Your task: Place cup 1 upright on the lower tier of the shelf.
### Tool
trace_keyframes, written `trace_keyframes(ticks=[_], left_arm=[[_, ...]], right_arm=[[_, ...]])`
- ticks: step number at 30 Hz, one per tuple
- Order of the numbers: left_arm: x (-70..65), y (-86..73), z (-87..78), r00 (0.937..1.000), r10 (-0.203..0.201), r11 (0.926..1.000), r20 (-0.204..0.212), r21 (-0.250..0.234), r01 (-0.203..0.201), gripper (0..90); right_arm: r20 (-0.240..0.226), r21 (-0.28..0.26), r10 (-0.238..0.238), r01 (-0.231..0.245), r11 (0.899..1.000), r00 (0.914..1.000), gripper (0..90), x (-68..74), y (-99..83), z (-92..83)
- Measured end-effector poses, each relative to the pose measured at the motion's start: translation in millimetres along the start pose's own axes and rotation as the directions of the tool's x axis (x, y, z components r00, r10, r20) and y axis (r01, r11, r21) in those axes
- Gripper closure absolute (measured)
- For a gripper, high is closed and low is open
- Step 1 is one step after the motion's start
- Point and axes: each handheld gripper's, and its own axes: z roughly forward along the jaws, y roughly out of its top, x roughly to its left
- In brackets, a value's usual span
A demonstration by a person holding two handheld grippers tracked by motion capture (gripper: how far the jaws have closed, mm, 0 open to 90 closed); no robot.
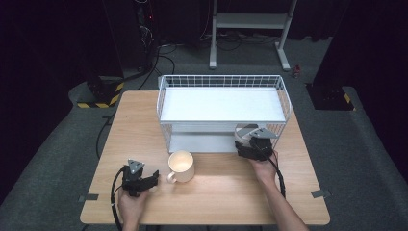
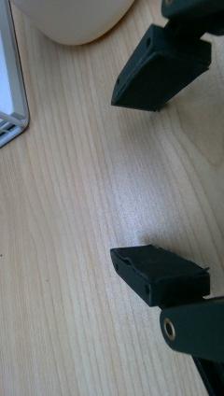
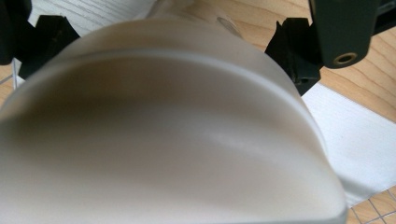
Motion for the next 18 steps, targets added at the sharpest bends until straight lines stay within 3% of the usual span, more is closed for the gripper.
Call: trace_keyframes(ticks=[7, 11, 15, 18], left_arm=[[0.3, 0.0, -0.1, 1.0000, 0.001, 1.0000, 0.001, 0.000, -0.001, 22.5], [-0.2, 0.0, 0.1, 1.0000, 0.004, 1.0000, -0.002, 0.001, -0.004, 22.3], [-0.3, 0.0, 0.1, 1.0000, 0.005, 1.0000, -0.002, 0.000, -0.005, 22.1], [-0.4, 0.0, 0.2, 1.0000, 0.005, 1.0000, -0.004, 0.000, -0.005, 22.1]], right_arm=[[-0.019, 0.003, 0.020, -0.020, 1.000, 0.9996, 14.4, -2.8, -0.8, -1.3], [-0.006, 0.023, 0.005, -0.005, 1.000, 1.0000, 14.1, -2.9, -1.5, -3.2], [-0.007, 0.019, 0.023, -0.023, 1.000, 0.9997, 15.5, -1.5, -3.7, -8.2], [-0.003, 0.019, 0.010, -0.010, 1.000, 0.9999, 18.8, -1.5, -8.0, -11.1]])
